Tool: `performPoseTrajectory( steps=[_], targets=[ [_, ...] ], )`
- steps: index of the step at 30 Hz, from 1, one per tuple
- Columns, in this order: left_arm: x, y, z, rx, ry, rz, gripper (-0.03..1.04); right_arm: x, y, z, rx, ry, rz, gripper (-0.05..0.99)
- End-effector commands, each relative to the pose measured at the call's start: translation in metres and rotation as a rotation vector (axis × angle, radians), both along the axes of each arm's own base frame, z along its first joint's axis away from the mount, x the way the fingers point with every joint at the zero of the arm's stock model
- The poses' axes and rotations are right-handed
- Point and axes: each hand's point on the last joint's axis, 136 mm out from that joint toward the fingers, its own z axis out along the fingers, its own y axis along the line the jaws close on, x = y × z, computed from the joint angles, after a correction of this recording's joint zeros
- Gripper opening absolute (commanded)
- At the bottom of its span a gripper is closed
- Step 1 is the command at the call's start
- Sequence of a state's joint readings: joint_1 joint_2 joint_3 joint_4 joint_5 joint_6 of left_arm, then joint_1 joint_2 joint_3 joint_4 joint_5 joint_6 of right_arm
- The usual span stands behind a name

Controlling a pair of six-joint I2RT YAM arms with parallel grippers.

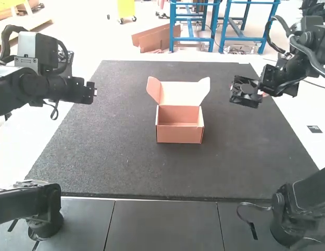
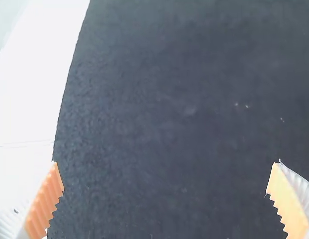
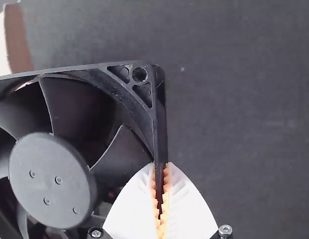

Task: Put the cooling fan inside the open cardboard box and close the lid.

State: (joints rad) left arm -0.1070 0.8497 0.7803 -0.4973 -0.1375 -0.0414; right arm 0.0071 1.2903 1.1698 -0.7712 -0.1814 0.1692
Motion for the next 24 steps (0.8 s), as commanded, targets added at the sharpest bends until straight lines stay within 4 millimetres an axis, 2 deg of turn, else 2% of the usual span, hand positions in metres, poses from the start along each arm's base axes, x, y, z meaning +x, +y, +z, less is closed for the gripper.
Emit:
performPoseTrajectory(
  steps=[1, 4, 9, 13, 16, 19, 24],
  targets=[
    [-0.003, -0.006, 0.009, -0.019, -0.03, -0.027, 0.97, -0.01, 0.043, 0.021, 0.134, 0.01, -0.034, 0.0],
    [-0.005, -0.008, 0.007, -0.025, -0.031, -0.037, 0.97, -0.022, 0.077, 0.025, 0.151, 0.014, 0.008, 0.0],
    [-0.007, -0.008, 0.002, -0.027, -0.017, -0.037, 0.97, -0.034, 0.113, 0.028, 0.158, 0.011, 0.079, 0.0],
    [-0.007, -0.009, 0.001, -0.028, -0.012, -0.039, 0.97, -0.041, 0.141, 0.02, 0.153, 0.032, 0.162, 0.0],
    [-0.006, -0.009, 0.001, -0.028, -0.017, -0.042, 0.97, -0.042, 0.164, 0.018, 0.159, 0.013, 0.223, 0.0],
    [-0.005, -0.009, 0.003, -0.029, -0.027, -0.042, 0.97, -0.043, 0.186, 0.006, 0.15, 0.016, 0.273, 0.0],
    [-0.003, -0.01, 0.005, -0.032, -0.042, -0.045, 0.97, -0.034, 0.209, -0.01, 0.139, 0.016, 0.289, 0.0]
  ],
)
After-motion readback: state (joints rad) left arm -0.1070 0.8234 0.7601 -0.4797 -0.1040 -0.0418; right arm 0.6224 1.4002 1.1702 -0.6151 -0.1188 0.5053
